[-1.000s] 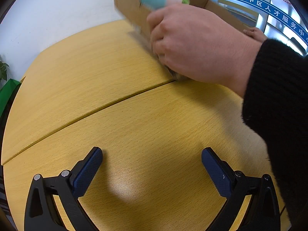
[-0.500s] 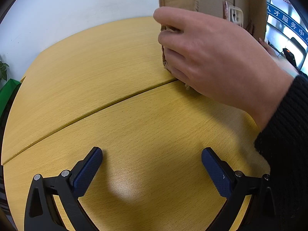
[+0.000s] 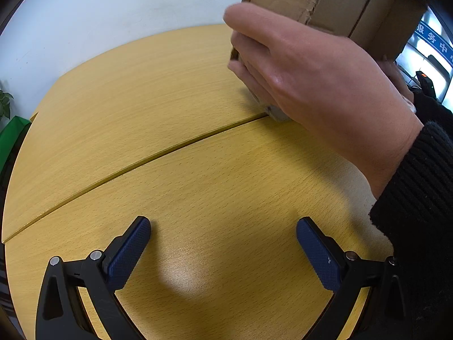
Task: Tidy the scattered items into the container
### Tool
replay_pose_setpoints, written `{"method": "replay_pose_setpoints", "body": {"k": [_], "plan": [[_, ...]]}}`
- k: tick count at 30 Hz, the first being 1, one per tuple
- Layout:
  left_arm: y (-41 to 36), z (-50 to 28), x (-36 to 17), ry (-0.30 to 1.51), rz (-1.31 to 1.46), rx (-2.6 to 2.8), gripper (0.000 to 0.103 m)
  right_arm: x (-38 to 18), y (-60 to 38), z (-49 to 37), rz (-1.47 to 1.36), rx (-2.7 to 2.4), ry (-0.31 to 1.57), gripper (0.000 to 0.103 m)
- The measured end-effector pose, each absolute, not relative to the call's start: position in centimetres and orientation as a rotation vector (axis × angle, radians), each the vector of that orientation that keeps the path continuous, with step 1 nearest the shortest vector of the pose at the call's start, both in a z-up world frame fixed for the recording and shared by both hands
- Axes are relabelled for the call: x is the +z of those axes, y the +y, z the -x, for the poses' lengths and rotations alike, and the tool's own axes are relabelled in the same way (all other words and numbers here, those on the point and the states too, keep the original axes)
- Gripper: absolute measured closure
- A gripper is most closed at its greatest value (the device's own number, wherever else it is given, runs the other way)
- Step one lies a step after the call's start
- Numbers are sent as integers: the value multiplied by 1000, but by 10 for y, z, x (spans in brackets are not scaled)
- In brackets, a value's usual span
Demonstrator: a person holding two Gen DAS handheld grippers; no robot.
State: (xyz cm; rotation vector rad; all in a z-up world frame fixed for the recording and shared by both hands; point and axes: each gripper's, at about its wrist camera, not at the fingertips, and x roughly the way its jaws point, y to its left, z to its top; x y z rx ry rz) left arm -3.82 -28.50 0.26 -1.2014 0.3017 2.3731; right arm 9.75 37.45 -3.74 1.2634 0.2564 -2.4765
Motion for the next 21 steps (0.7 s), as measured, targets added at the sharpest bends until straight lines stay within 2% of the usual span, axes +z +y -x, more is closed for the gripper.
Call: {"method": "replay_pose_setpoints", "body": {"k": [21], "plan": [[-284,37,1,310,1194,2362,0,-38,375,-96,-1265,-2476,258,0]]}}
